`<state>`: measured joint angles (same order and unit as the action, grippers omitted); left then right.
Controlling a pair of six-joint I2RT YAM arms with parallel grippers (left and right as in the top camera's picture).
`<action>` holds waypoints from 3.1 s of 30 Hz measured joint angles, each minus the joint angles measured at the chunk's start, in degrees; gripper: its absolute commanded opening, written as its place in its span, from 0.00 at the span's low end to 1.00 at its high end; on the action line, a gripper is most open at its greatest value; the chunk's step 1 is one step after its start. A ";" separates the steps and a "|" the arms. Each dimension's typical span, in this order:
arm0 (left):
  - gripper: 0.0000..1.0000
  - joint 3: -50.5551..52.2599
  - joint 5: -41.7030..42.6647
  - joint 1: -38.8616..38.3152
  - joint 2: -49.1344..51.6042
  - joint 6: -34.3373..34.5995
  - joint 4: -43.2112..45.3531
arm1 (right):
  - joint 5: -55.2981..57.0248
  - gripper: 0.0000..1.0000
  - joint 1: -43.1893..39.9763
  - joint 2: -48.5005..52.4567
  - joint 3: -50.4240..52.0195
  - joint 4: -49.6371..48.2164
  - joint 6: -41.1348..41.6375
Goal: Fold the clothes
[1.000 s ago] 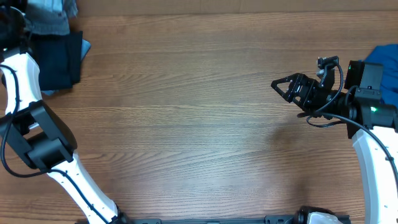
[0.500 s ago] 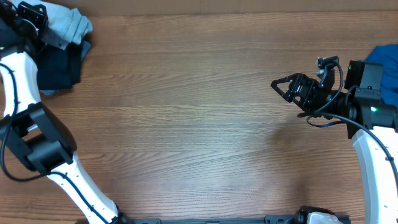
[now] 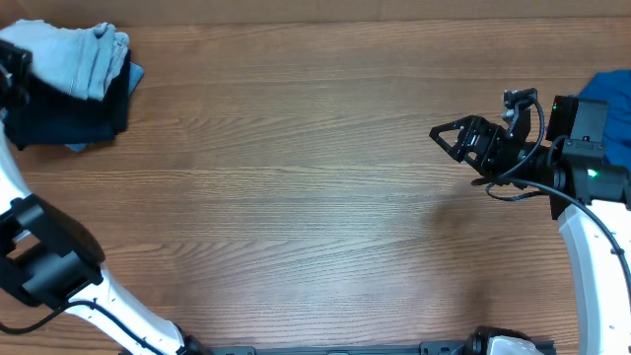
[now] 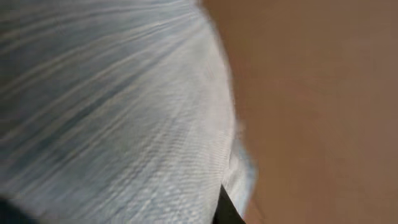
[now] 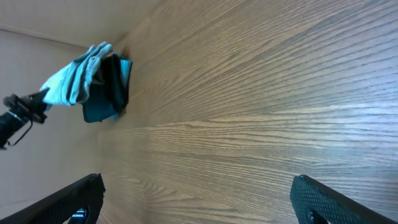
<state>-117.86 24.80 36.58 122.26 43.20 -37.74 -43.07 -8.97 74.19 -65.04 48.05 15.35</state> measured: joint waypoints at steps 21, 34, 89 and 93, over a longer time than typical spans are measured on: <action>0.29 -0.07 -4.24 3.50 -0.11 -9.88 -14.38 | -0.02 1.00 0.00 0.00 0.00 0.00 -0.02; 0.74 -0.07 -5.14 3.72 -0.35 -12.17 -17.64 | -0.07 1.00 0.00 0.00 0.00 0.28 0.00; 0.04 -4.44 -33.81 -14.08 18.67 -31.21 10.82 | -0.20 1.00 0.00 0.00 0.00 6.97 0.04; 0.06 -4.66 -33.86 -13.79 16.59 -31.63 8.26 | -0.17 1.00 0.00 0.00 0.00 6.84 0.00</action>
<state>-122.52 -9.06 22.79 138.85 11.57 -29.47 -43.24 -8.97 74.19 -65.04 54.89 15.35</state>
